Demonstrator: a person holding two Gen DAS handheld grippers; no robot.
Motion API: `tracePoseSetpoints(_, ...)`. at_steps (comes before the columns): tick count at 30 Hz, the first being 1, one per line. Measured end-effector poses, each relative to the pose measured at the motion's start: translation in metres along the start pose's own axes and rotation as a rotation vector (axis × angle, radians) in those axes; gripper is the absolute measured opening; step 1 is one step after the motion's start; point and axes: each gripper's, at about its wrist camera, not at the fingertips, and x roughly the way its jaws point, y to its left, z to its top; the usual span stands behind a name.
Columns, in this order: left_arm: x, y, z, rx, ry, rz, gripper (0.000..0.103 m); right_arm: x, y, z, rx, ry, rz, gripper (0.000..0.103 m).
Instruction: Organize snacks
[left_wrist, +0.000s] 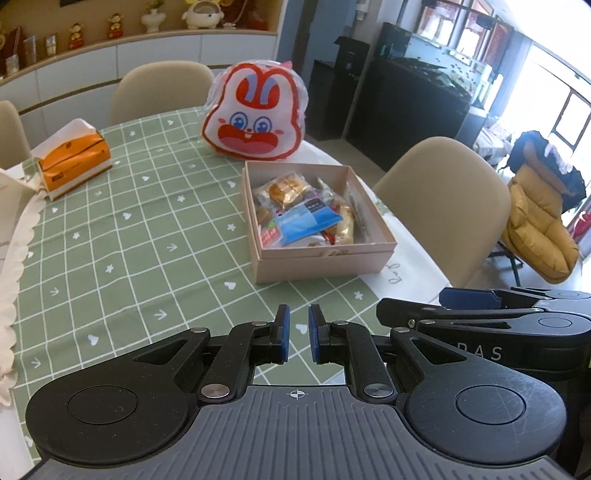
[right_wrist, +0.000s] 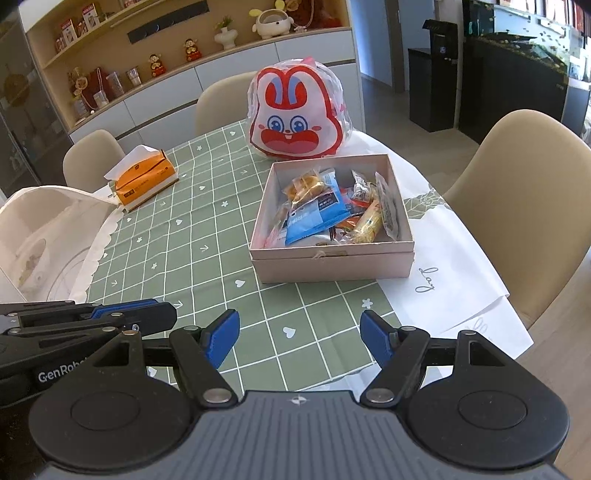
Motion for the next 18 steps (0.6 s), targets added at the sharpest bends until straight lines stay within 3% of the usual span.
tracePoseSetpoints(18, 0.0041, -0.0009, -0.0017, -0.008, 0.026, -0.017, 0.014, 0.0050, -0.0013, -0.0025, -0.004, 0.026, -0.003, 0.073)
